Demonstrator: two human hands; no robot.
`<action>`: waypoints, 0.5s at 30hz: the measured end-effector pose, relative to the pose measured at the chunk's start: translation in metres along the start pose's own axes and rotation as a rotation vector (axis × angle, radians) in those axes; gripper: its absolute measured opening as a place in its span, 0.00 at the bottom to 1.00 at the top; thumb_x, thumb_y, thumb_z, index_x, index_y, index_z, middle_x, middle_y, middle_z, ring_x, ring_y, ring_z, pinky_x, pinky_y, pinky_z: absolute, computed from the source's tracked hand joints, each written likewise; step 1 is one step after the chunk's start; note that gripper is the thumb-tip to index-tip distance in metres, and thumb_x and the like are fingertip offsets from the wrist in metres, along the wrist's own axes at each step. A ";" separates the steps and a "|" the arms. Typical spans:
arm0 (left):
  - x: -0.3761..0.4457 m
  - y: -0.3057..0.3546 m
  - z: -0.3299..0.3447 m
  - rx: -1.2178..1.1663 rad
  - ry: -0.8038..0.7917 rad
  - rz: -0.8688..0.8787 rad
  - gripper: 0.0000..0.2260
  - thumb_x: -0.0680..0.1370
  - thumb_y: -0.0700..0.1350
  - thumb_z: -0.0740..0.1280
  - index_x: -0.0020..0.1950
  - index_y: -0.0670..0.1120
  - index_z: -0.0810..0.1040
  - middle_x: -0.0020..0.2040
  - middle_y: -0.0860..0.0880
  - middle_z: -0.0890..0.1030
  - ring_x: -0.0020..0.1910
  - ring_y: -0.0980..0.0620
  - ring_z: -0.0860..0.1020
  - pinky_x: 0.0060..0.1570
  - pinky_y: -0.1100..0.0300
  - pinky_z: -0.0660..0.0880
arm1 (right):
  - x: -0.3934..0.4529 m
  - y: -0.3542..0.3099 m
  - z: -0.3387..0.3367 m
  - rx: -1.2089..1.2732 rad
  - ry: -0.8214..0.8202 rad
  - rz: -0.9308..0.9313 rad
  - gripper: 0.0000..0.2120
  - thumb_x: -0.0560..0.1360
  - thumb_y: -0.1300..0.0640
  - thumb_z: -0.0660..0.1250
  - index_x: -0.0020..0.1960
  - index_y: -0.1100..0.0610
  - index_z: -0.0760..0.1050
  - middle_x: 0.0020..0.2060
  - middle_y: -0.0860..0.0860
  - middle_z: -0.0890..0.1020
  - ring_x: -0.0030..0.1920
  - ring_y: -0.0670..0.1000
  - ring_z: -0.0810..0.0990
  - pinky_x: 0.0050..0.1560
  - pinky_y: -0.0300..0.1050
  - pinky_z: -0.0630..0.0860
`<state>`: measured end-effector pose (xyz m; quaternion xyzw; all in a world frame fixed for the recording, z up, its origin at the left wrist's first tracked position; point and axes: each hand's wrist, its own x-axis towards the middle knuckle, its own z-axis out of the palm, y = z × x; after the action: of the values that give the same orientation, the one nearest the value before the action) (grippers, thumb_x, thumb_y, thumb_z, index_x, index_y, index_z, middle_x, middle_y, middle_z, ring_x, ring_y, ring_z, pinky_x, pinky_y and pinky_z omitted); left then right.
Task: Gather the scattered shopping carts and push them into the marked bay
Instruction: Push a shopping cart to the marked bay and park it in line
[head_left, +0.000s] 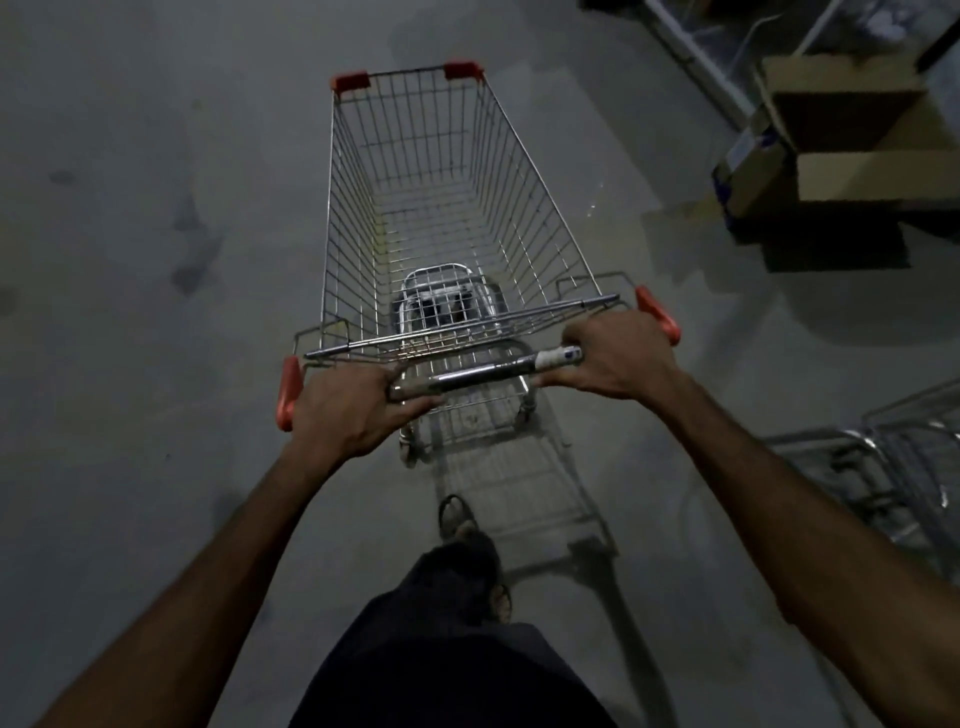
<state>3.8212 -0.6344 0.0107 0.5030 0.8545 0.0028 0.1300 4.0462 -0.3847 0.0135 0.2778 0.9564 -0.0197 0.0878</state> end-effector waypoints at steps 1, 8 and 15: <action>0.003 -0.002 -0.001 0.014 -0.003 -0.014 0.37 0.76 0.79 0.57 0.53 0.47 0.84 0.33 0.51 0.71 0.39 0.44 0.81 0.45 0.49 0.77 | 0.005 0.002 0.000 -0.021 -0.025 -0.014 0.40 0.64 0.12 0.52 0.39 0.47 0.77 0.30 0.43 0.75 0.35 0.49 0.78 0.45 0.46 0.74; 0.029 -0.012 -0.011 0.114 -0.066 -0.055 0.44 0.72 0.83 0.49 0.59 0.49 0.83 0.34 0.50 0.76 0.37 0.47 0.81 0.41 0.52 0.78 | 0.046 0.010 -0.013 -0.109 -0.051 -0.125 0.39 0.68 0.13 0.50 0.32 0.49 0.70 0.28 0.45 0.76 0.33 0.48 0.77 0.40 0.44 0.65; 0.047 -0.025 -0.008 0.089 -0.026 -0.168 0.43 0.66 0.87 0.39 0.37 0.51 0.74 0.35 0.52 0.77 0.37 0.49 0.80 0.40 0.54 0.76 | 0.099 0.010 -0.020 -0.100 -0.036 -0.235 0.39 0.68 0.13 0.49 0.31 0.49 0.71 0.28 0.45 0.77 0.34 0.47 0.78 0.47 0.44 0.75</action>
<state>3.7763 -0.6051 0.0049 0.4347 0.8912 -0.0527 0.1185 3.9662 -0.3224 0.0157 0.1587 0.9805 0.0128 0.1156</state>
